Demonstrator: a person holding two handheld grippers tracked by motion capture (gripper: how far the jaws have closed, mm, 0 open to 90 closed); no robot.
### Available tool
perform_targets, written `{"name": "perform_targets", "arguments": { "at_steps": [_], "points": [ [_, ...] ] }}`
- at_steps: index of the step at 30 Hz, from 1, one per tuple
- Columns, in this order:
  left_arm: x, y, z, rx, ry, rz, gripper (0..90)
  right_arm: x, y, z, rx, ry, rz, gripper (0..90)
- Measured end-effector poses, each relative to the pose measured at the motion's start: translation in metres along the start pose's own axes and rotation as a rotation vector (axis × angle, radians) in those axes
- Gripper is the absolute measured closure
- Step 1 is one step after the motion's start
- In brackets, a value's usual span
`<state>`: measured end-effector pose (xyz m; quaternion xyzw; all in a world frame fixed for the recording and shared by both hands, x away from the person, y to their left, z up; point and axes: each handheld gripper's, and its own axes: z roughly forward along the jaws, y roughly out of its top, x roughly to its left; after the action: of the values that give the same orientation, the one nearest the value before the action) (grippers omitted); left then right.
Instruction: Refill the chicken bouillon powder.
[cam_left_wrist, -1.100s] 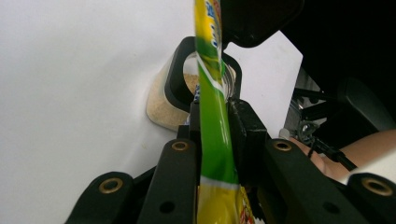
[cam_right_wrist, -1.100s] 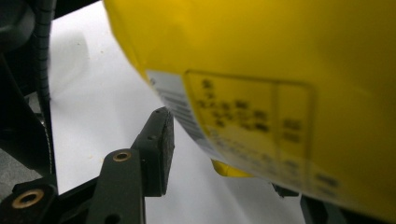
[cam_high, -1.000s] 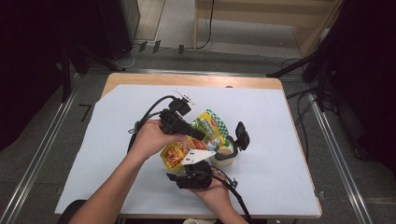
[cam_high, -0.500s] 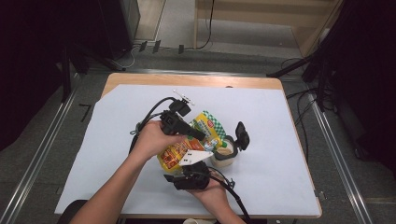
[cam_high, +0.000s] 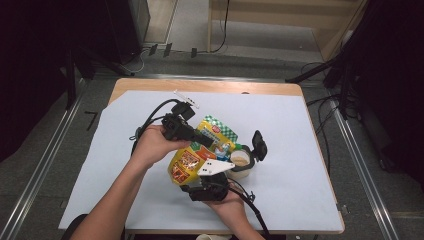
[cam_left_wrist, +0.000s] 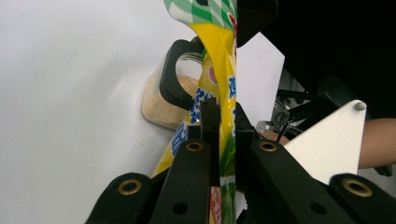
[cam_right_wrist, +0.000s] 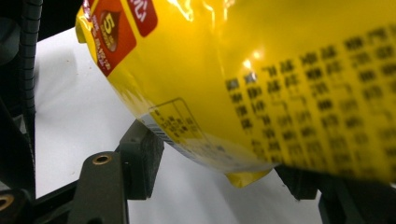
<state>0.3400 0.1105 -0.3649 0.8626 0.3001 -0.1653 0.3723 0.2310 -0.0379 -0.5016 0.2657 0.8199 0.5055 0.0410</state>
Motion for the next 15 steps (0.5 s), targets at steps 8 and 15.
{"name": "perform_targets", "arguments": {
  "at_steps": [8,15],
  "points": [
    [0.006,-0.004,-0.014,-0.025,-0.040,0.001,90.0,0.002,0.001,-0.002,-0.008,-0.026,-0.027,40.2],
    [0.012,-0.007,-0.027,-0.059,-0.067,-0.006,90.0,0.000,0.002,-0.005,-0.013,-0.038,-0.025,40.3]
  ]
}}
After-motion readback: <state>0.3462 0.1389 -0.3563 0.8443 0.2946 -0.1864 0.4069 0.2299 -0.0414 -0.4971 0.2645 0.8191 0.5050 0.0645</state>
